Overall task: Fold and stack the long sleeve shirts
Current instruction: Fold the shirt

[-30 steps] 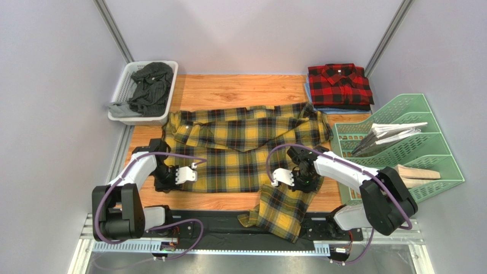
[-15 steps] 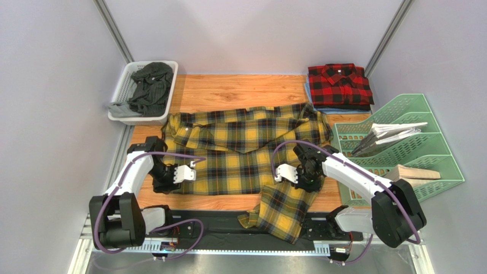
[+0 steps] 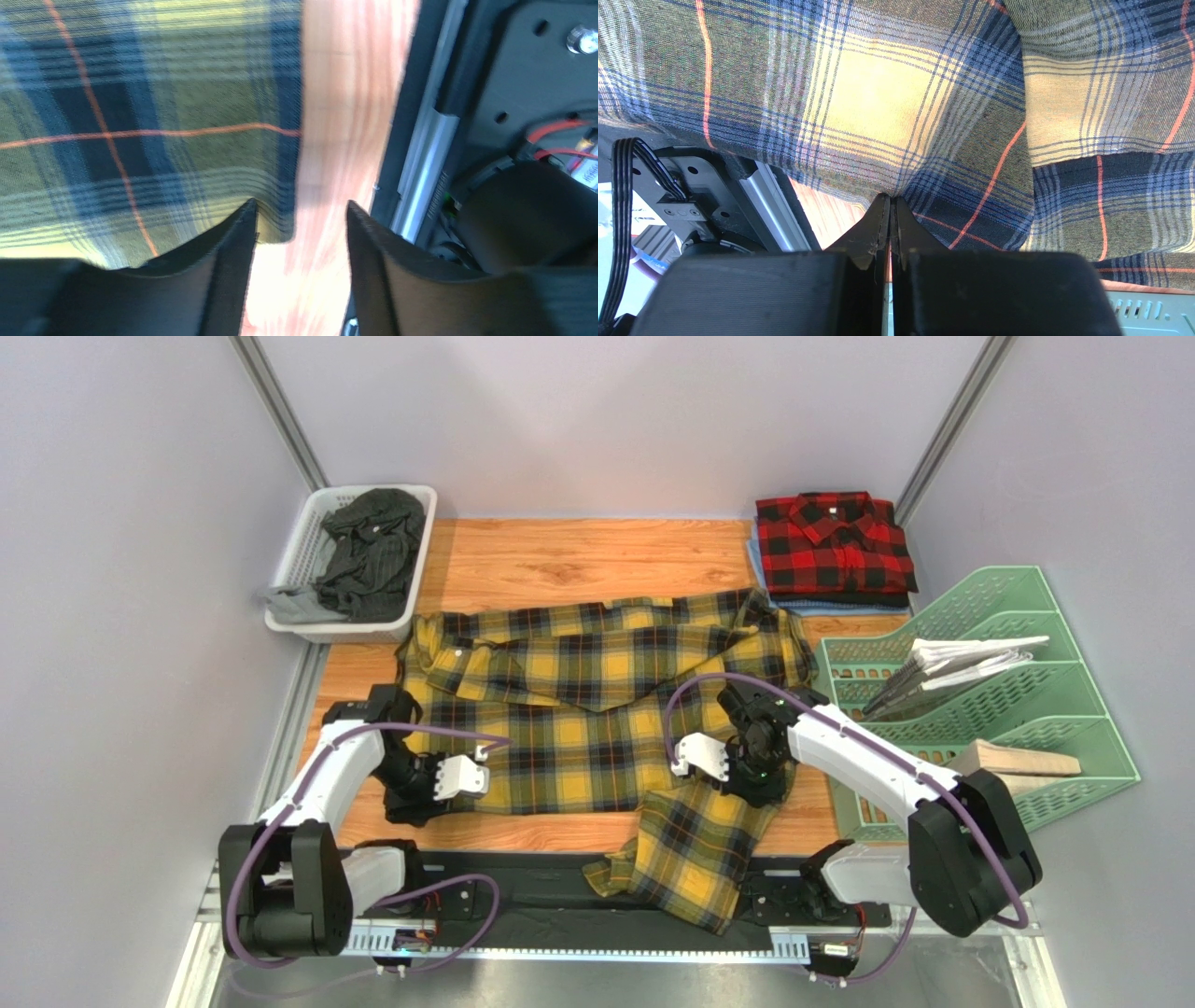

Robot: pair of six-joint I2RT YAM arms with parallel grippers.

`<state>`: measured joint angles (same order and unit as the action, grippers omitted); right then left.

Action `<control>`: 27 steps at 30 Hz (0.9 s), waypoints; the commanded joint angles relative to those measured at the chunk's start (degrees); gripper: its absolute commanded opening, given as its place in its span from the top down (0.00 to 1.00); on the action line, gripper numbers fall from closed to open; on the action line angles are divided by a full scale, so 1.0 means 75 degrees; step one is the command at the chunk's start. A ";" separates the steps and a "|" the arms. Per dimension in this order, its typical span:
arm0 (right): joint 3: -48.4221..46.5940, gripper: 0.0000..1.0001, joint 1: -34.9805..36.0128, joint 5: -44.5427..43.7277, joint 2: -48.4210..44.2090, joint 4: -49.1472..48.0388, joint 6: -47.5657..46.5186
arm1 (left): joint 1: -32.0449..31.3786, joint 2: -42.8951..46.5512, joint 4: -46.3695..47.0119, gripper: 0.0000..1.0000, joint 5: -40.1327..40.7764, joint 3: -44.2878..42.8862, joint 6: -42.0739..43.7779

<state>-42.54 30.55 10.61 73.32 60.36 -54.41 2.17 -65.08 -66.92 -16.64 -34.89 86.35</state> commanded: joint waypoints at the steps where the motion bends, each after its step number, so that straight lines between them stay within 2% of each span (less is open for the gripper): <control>1: -0.0339 1.00 -0.0030 0.0167 -0.0014 0.0097 0.0153 | -0.0267 -0.0018 0.0777 0.55 -0.0125 0.0140 -0.0556; 2: -0.0351 1.00 -0.0030 0.0179 -0.0026 0.0155 0.0153 | -0.0267 0.0028 0.0789 0.61 -0.0078 0.0210 -0.0486; 3: -0.0397 1.00 -0.0030 0.0167 -0.0037 0.0179 0.0153 | -0.0267 0.0075 0.0766 0.72 -0.0008 0.0211 -0.0439; 5: -0.0409 1.00 -0.0018 0.0179 -0.0143 0.0295 0.0142 | -0.0267 0.0215 0.0486 0.83 -0.0042 0.0095 -0.0229; 6: -0.0433 1.00 -0.0041 0.0190 -0.0178 0.0354 0.0130 | -0.0267 0.0251 0.0380 0.96 -0.0124 0.0024 -0.0228; 7: -0.0444 1.00 -0.0030 0.0202 -0.0271 0.0401 0.0130 | -0.0267 0.0251 0.0182 1.00 -0.0148 -0.0185 -0.0274; 16: -0.1134 1.00 -0.0637 0.0273 -0.0764 0.1221 -0.0174 | 0.0167 -0.0099 -0.1038 1.00 -0.0745 -0.1791 -0.0087; 21: -0.2060 1.00 -0.1212 0.0424 -0.0273 0.1666 -0.0502 | 0.0331 -0.0650 -0.1040 1.00 -0.0874 -0.2471 -0.0133; 27: -0.3911 1.00 -0.1681 0.0507 0.0872 0.2018 -0.0947 | 0.0343 -0.1716 -0.0734 1.00 -0.1015 -0.4097 -0.0637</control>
<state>-63.24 19.62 13.19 75.02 73.45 -57.87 4.32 -74.19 -73.36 -20.69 -57.34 83.05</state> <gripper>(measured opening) 0.003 0.006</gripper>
